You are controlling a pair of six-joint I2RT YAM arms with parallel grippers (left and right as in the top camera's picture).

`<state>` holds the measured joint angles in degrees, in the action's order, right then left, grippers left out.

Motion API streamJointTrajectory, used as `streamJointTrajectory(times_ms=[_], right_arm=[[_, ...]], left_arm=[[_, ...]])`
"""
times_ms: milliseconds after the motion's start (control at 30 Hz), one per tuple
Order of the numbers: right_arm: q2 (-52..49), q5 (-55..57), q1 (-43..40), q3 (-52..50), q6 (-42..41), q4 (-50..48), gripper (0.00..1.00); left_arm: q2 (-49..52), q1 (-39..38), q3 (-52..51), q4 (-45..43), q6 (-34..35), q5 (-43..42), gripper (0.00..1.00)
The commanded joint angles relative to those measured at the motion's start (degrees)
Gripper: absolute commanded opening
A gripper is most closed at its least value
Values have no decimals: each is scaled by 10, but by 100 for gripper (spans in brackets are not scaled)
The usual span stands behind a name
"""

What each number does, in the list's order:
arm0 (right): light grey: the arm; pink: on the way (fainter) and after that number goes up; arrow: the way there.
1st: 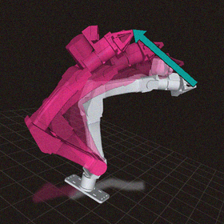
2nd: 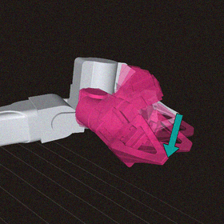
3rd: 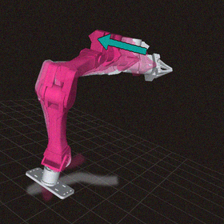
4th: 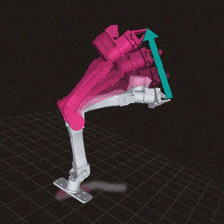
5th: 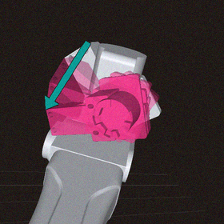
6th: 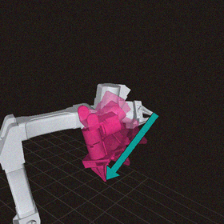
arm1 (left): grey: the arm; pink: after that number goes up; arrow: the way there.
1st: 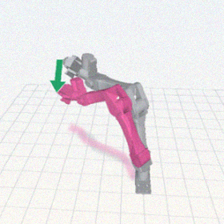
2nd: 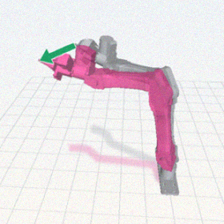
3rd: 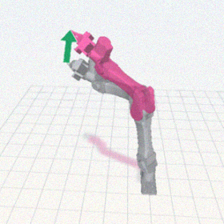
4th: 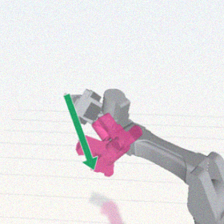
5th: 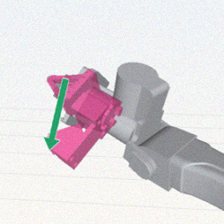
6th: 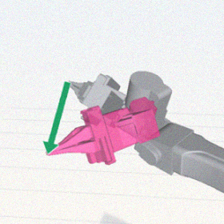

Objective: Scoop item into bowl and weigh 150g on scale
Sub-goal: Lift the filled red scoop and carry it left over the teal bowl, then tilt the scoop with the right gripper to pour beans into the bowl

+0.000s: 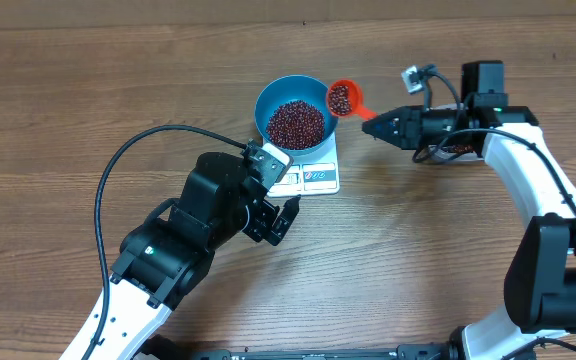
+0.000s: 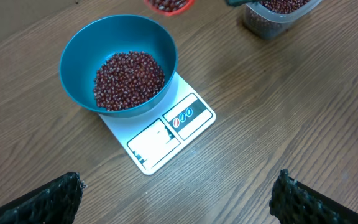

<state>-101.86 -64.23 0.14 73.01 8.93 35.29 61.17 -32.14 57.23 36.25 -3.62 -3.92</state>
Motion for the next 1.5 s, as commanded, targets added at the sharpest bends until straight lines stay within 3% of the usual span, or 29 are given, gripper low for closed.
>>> streamJointTrajectory(times_ms=[0,333,667,1000,1167,1467], right_arm=[[-4,50,29,-2,-19,-16,4],[-4,250,113,-2,-11,-47,4],[-4,354,185,-2,66,-70,4],[-4,363,195,-2,66,-89,12],[-4,363,195,-2,66,-89,4],[-4,364,195,-2,66,-96,4]], left_arm=[[3,3,-5,0,-11,-6,99],[3,3,-5,0,-11,-6,99],[3,3,-5,0,-11,-6,100],[3,3,-5,0,-11,-6,99],[3,3,-5,0,-11,-6,99],[3,3,-5,0,-11,-6,99]])
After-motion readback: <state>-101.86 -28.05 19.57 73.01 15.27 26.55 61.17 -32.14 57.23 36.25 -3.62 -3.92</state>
